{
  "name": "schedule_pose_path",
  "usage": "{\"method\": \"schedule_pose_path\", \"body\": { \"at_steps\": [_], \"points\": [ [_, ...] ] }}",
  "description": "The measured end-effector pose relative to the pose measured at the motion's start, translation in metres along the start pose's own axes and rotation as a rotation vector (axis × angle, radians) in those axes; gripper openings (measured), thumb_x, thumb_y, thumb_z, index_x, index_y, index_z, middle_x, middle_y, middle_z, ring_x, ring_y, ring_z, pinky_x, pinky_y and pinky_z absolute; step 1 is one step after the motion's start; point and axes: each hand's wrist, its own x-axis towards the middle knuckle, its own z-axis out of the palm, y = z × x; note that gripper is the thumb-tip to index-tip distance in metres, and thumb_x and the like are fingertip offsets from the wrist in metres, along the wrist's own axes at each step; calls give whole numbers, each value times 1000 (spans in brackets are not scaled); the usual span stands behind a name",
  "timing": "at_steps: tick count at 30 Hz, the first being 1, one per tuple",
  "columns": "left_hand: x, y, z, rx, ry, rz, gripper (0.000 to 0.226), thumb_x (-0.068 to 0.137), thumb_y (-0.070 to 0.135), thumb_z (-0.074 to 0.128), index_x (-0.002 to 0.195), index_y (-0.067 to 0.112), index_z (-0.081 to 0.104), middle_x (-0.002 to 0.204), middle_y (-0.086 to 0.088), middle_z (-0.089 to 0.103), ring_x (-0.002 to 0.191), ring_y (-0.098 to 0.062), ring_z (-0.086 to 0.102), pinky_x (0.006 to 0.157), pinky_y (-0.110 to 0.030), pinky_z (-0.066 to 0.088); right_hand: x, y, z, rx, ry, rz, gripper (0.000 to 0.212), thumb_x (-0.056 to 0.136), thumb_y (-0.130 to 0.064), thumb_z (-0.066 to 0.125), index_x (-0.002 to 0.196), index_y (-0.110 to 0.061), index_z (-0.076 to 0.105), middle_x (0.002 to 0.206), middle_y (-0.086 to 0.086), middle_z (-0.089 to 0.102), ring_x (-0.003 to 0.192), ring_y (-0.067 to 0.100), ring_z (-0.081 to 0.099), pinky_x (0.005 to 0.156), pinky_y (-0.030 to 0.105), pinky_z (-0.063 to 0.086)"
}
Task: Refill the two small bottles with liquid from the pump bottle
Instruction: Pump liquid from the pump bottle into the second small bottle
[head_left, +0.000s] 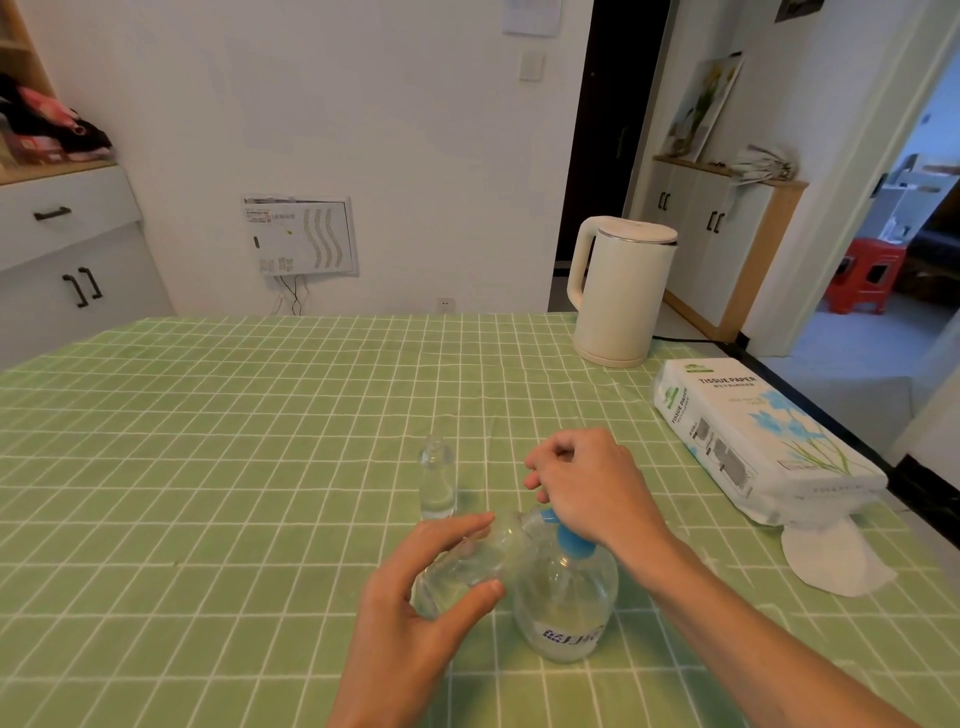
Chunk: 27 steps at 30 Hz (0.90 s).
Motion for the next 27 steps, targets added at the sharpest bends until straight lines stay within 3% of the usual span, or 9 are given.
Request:
{"method": "schedule_pose_path", "body": {
  "at_steps": [8,12,17,27],
  "points": [
    [-2,0,-1,-3,-1,-8,56,76,-4,88,116,33,78,116,11,79,114,-7,71,96,-8,47,-2,0,-1,-9,12,-15,28,107,-25,57,95,-13,79,88,5,84,87,29,81,86,54,68],
    [-1,3,-2,-21,2,-5,58,76,-2,88,115,41,77,117,10,78,114,-8,71,96,-9,48,2,-4,-8,94,-6,-85,25,107,-19,60,89,-28,75,82,-6,82,74,1,78,80,35,67],
    [1,3,-3,-13,7,17,61,77,-1,89,117,42,75,118,10,78,116,-10,71,97,-9,47,3,-6,-7,107,-1,-154,31,107,-14,59,88,-35,70,82,-12,80,73,4,78,74,30,67],
    [-1,-1,0,4,-3,4,56,76,-5,88,117,31,77,118,14,78,115,-7,70,96,-8,47,2,4,0,142,-22,-75,34,106,-9,56,87,-31,73,82,-6,81,79,10,78,81,39,68]
  ]
}}
